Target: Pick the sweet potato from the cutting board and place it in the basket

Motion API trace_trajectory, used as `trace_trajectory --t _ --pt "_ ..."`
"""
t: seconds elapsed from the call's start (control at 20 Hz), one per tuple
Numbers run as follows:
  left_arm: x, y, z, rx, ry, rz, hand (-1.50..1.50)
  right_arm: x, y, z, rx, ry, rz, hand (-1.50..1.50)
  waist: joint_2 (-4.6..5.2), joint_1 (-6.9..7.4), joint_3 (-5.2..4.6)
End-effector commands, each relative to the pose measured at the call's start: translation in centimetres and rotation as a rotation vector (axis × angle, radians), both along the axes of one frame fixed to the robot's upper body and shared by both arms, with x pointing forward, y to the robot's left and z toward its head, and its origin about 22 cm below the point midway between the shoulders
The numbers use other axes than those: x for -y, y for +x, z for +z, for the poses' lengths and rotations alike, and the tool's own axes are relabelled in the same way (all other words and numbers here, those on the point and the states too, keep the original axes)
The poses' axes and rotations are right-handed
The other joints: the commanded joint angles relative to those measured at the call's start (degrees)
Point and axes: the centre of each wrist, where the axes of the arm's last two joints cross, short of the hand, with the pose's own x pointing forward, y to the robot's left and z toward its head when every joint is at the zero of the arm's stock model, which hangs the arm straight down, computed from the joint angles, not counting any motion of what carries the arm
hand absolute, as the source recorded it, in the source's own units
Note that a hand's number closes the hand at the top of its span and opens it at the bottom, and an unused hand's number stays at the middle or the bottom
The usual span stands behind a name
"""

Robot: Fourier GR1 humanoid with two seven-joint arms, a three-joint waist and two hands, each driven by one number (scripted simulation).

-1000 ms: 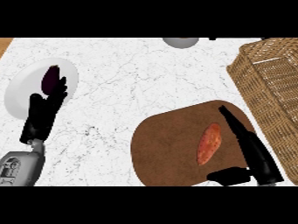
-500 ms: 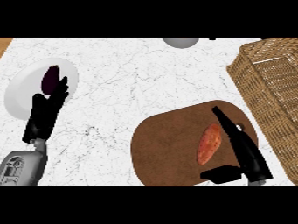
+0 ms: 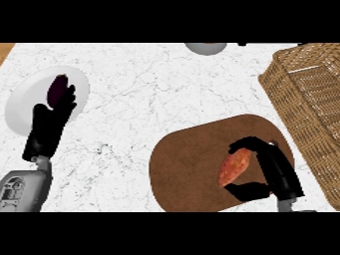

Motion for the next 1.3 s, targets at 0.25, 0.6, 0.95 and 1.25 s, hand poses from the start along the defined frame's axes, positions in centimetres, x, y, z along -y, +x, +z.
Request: trace_trajectory --t 0.25,0.6,0.95,1.25 --pt "-0.6 -0.1 0.2 0.002 0.010 -0.004 0.00 -3.0 0.4 -0.8 0.016 -0.298 0.047 1.50 -0.04 0.61 0.03" --pt "-0.7 -0.3 -1.2 -0.009 -0.015 -0.019 0.00 -5.9 1.9 0.7 -0.074 -0.747 0.155 1.50 0.07 0.68 -0.04" --pt "1.0 0.4 -0.2 0.006 0.004 0.005 0.00 -7.1 2.3 4.7 -0.020 -0.444 0.131 1.50 0.01 -0.21 0.08" --pt "-0.6 -0.6 -1.4 -0.019 -0.015 -0.003 0.00 -8.5 -0.8 13.4 0.121 -0.118 0.093 1.50 -0.38 -0.57 0.05"
